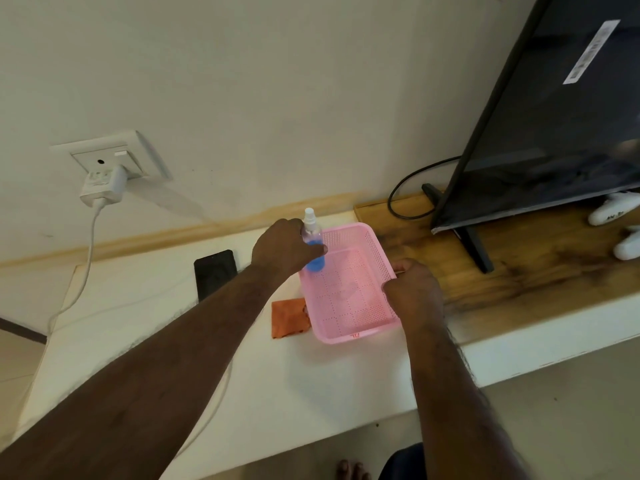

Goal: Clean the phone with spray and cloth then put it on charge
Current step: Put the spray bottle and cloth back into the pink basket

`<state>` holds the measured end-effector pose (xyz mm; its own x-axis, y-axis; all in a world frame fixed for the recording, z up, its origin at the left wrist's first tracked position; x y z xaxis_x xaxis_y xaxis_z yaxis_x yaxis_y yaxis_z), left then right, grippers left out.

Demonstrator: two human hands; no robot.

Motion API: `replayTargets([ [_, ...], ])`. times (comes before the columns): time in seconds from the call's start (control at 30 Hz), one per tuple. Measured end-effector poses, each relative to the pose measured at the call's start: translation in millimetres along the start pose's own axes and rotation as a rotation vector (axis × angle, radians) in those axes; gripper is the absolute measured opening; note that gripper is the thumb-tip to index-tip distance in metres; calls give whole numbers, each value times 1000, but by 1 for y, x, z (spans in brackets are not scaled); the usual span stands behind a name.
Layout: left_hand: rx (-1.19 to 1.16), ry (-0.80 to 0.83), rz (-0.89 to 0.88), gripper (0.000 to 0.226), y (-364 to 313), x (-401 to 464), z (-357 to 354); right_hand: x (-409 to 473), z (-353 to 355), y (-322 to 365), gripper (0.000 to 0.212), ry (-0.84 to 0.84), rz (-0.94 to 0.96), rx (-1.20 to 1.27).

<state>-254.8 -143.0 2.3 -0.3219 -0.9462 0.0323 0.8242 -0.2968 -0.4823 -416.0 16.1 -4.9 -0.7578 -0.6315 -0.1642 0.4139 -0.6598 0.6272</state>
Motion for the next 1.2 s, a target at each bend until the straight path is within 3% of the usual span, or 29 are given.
replayTargets([
  [0.1,1,19,15,68,1,-2,3,-2,4,4,31,-3,-5,-29],
  [0.2,-27,-18,48,85,13,-16,15,-5,11,16,44,-167,82,-101],
  [0.3,9,-135,39,68,40,-44,25,-14,13,36,39,-312,197,39],
  [0.37,67,-111,3,56,57,-64,25,-21,7,46,33,-275,236,74],
  [0.5,346,100,-80,53,69,-89,4,-32,-10,54,31,-89,248,51],
  [0.57,416,87,-136,45,70,-92,-3,-33,-17,55,31,-43,262,31],
  [0.7,343,21,-123,30,70,-89,-7,-32,-23,54,33,-24,271,18],
  [0.9,149,61,2,5,76,-86,-7,-28,-24,52,32,6,288,74],
  [1.03,-214,8,104,20,78,-91,16,-27,-23,51,34,36,318,132],
  [1.13,-622,-44,104,40,56,-100,49,-32,-22,52,38,180,320,401],
  [1.2,-801,-52,46,31,40,-100,63,-38,-20,55,50,321,268,638],
])
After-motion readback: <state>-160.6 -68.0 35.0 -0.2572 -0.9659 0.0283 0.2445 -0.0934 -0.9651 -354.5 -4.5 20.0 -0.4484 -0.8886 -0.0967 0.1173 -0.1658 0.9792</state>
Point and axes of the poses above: each hand's wrist, its own x-axis towards the middle knuckle, its own z-axis out of the back of the hand, y = z × x, the point moved 1 cm from there along x, towards the middle knuckle, and after that the axes turned 7 degrees about -y, right-handed, at the moved point
